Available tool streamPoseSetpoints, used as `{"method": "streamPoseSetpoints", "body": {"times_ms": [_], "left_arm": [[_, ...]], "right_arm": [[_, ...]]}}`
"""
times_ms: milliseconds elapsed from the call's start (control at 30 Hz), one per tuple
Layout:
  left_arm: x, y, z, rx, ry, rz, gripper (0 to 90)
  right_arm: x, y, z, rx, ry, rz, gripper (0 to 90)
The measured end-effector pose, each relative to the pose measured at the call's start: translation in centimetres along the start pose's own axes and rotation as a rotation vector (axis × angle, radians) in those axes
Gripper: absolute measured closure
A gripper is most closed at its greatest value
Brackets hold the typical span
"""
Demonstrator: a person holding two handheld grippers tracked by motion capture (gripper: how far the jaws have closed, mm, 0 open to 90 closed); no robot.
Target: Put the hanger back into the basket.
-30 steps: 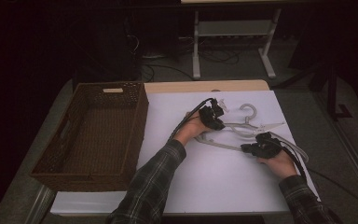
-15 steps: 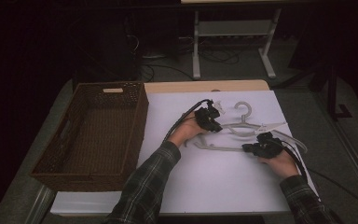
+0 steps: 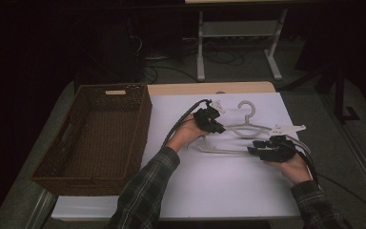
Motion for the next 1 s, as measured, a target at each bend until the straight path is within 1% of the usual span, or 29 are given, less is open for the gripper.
{"method": "streamPoseSetpoints", "body": {"times_ms": [33, 100, 167, 333, 500, 567, 700, 867, 967, 1000], "left_arm": [[-0.2, 0.0, 0.0, -0.002, 0.002, 0.004, 83.1], [-0.8, -0.1, 0.3, -0.013, -0.014, 0.006, 83.1], [-1.4, -0.2, 0.6, -0.024, -0.030, 0.015, 83.1], [-3.0, -0.5, 1.2, -0.026, -0.049, 0.045, 83.2], [-4.7, -0.5, 1.7, -0.057, -0.057, 0.089, 83.2], [-5.4, -0.6, 1.8, -0.068, -0.063, 0.102, 83.2], [-7.0, -0.9, 2.2, -0.078, -0.069, 0.121, 83.2], [-9.6, -1.4, 2.6, -0.102, -0.073, 0.177, 83.2], [-11.0, -1.5, 2.6, -0.127, -0.082, 0.190, 83.3], [-11.4, -1.5, 2.6, -0.134, -0.094, 0.189, 83.3]], "right_arm": [[-0.2, 0.1, 0.1, 0.001, -0.007, 0.007, 54.3], [-0.8, 0.4, 0.1, -0.008, -0.020, 0.006, 49.1], [-1.3, 0.7, 0.1, -0.015, -0.034, 0.005, 46.2], [-2.4, 1.3, 0.0, -0.026, -0.065, -0.007, 38.8], [-2.6, 2.2, -0.7, -0.052, -0.055, -0.002, 33.5], [-2.7, 2.4, -0.8, -0.059, -0.053, -0.002, 33.0], [-2.5, 2.2, -0.8, -0.055, -0.052, -0.006, 32.8], [-2.6, 2.2, -0.7, -0.052, -0.055, -0.006, 33.0], [-2.5, 2.2, -0.7, -0.053, -0.053, -0.003, 32.9], [-2.4, 2.2, -0.7, -0.054, -0.053, -0.002, 32.9]]}}
Point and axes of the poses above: each handheld gripper's, and its own axes: x roughly forward along the jaws, z roughly out of its top, y roughly to its left, the point moved 7 cm from there along x, roughly forward along the jaws, and after that the axes turned 3 degrees about -z, right-handed, at the moved point
